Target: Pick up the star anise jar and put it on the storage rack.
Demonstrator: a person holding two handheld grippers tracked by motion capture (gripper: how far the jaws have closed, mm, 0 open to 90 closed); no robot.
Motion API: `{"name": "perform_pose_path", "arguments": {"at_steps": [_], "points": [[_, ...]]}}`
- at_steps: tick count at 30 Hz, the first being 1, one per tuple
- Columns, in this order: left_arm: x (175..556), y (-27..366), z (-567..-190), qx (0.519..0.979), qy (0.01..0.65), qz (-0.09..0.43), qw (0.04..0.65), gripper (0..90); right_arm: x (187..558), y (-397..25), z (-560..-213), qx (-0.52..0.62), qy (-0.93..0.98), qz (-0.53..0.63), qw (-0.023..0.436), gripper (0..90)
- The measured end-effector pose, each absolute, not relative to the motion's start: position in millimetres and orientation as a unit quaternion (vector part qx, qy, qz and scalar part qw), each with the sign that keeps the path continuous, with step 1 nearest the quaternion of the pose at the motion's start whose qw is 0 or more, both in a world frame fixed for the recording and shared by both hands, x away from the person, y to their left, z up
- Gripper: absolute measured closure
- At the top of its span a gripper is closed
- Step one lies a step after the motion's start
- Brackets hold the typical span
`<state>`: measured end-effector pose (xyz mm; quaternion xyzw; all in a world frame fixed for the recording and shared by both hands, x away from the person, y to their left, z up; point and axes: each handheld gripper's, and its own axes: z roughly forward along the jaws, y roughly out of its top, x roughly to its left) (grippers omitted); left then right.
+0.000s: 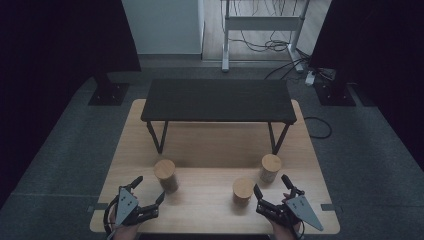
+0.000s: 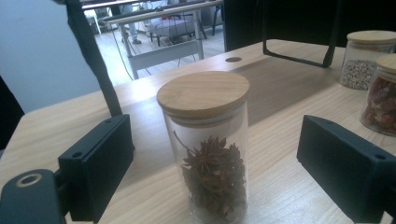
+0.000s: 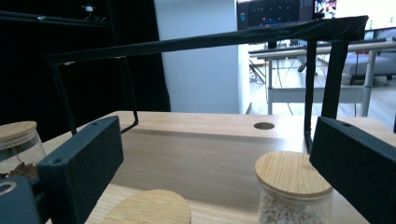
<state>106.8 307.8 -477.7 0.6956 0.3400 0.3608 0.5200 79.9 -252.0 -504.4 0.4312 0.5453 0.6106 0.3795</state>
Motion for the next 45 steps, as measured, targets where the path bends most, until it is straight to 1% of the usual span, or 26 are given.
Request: {"name": "perform_pose_path", "arguments": {"at_steps": [11, 15, 20, 25, 27, 32, 35, 40, 42, 45], "points": [[117.0, 309.6, -475.0, 0.702, 0.353, 0.328, 0.524, 9.7, 88.2, -252.9, -504.4, 0.43, 0.561, 0.611, 0.356, 4.6], [122.6, 307.6, -471.5, 0.711, 0.358, 0.318, 0.515, 9.7, 89.8, -253.7, -506.4, 0.44, 0.557, 0.609, 0.355, 4.5], [130.2, 302.6, -465.6, 0.719, 0.378, 0.294, 0.504, 6.7, 88.1, -255.8, -507.7, 0.446, 0.555, 0.605, 0.355, 4.4], [133.3, 297.6, -462.5, 0.728, 0.378, 0.288, 0.494, 5.9, 85.3, -254.6, -507.7, 0.453, 0.552, 0.6, 0.361, 4.5], [136.0, 293.1, -460.2, 0.735, 0.379, 0.289, 0.483, 3.5, 85.3, -253.6, -507.5, 0.456, 0.552, 0.597, 0.36, 4.5], [144.9, 287.1, -456.5, 0.741, 0.386, 0.282, 0.472, 1.6, 84.8, -251.5, -507.0, 0.458, 0.556, 0.594, 0.359, 4.6], [156.5, 282.4, -449.6, 0.751, 0.389, 0.284, 0.451, 0.2, 83.6, -249.4, -506.5, 0.459, 0.556, 0.592, 0.36, 4.7], [169.7, 284.9, -447.2, 0.752, 0.412, 0.268, 0.44, 0.1, 82.2, -248.5, -506.0, 0.463, 0.555, 0.589, 0.361, 4.7], [175.1, 288.8, -449.3, 0.744, 0.427, 0.256, 0.445, 0.2, 82.1, -248.8, -505.8, 0.465, 0.555, 0.588, 0.361, 5.1], [178.0, 291.7, -451.1, 0.741, 0.433, 0.248, 0.45, 0.3, 82.3, -249.8, -505.5, 0.468, 0.555, 0.588, 0.358, 5.5]]}}
